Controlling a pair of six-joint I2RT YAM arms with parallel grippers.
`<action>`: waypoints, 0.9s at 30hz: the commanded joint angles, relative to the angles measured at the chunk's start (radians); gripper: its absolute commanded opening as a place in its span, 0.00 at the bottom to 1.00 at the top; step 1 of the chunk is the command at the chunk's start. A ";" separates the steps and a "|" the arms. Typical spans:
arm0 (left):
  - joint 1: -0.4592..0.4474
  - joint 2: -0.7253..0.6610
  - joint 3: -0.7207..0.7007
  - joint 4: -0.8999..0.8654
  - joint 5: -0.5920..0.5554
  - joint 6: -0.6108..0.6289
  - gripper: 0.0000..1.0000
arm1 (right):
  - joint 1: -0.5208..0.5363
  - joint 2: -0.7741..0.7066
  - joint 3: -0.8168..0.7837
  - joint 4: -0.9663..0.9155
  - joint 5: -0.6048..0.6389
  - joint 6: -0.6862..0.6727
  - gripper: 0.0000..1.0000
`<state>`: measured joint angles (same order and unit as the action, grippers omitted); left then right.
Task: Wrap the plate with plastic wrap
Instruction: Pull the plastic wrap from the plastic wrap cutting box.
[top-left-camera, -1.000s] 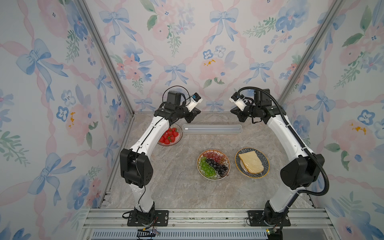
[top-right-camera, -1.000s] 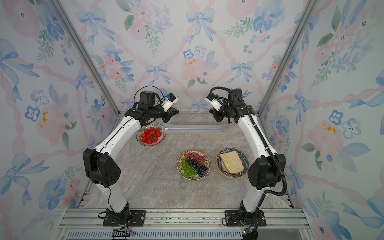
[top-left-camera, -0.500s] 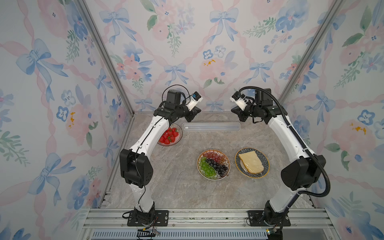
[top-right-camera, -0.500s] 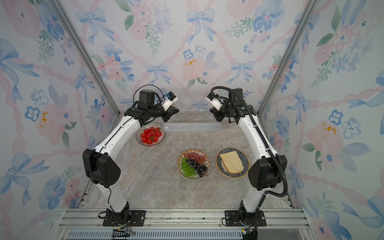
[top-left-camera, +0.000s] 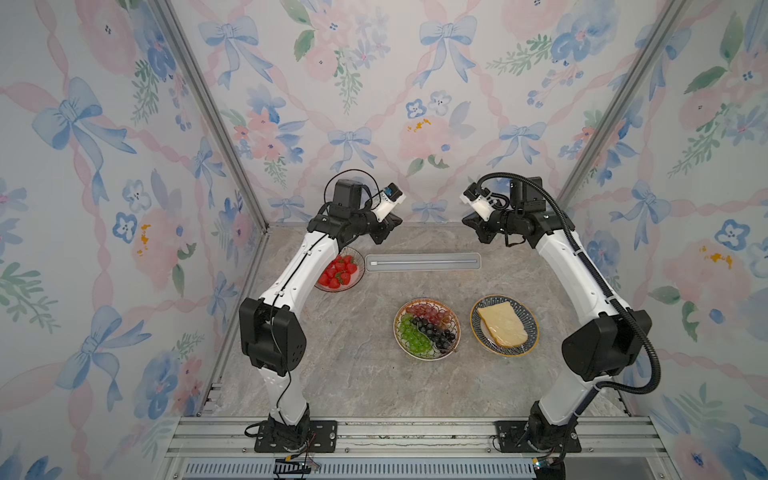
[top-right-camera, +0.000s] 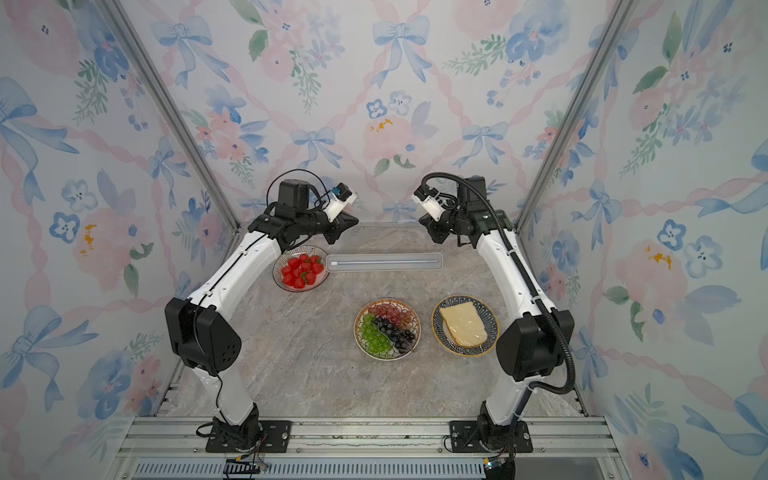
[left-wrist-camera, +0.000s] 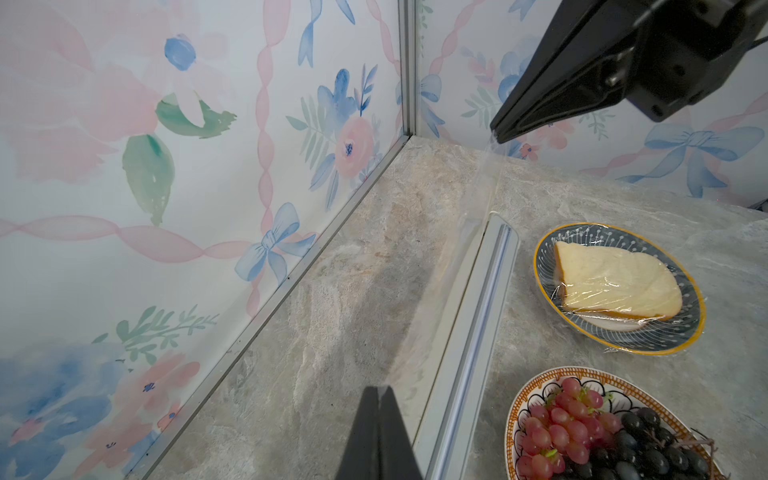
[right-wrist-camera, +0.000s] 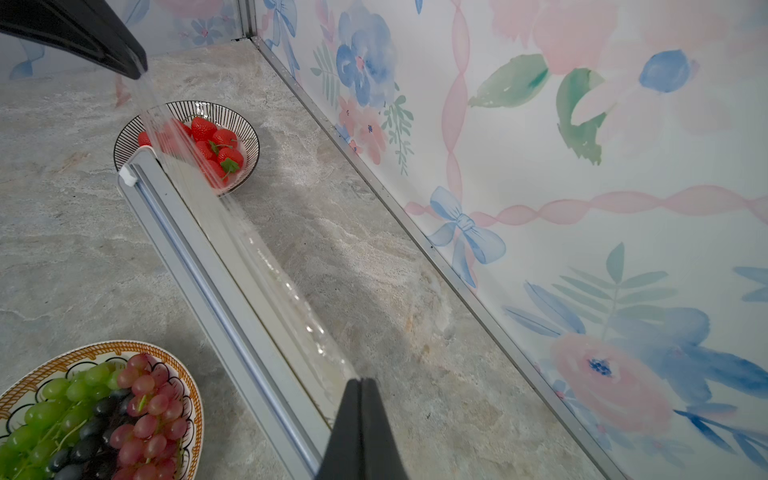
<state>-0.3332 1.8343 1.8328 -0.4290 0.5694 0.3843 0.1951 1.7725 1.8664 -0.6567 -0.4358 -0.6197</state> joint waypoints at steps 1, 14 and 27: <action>-0.003 -0.016 0.042 0.029 0.008 -0.012 0.00 | -0.013 -0.042 0.031 0.028 0.005 0.011 0.00; -0.005 -0.018 0.046 0.029 0.004 -0.008 0.00 | -0.006 -0.050 0.032 0.025 0.008 0.005 0.00; -0.004 -0.028 0.049 0.029 0.003 -0.005 0.00 | 0.001 -0.064 0.040 0.018 0.031 0.001 0.00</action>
<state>-0.3340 1.8343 1.8423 -0.4290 0.5659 0.3843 0.1967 1.7557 1.8664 -0.6571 -0.4286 -0.6201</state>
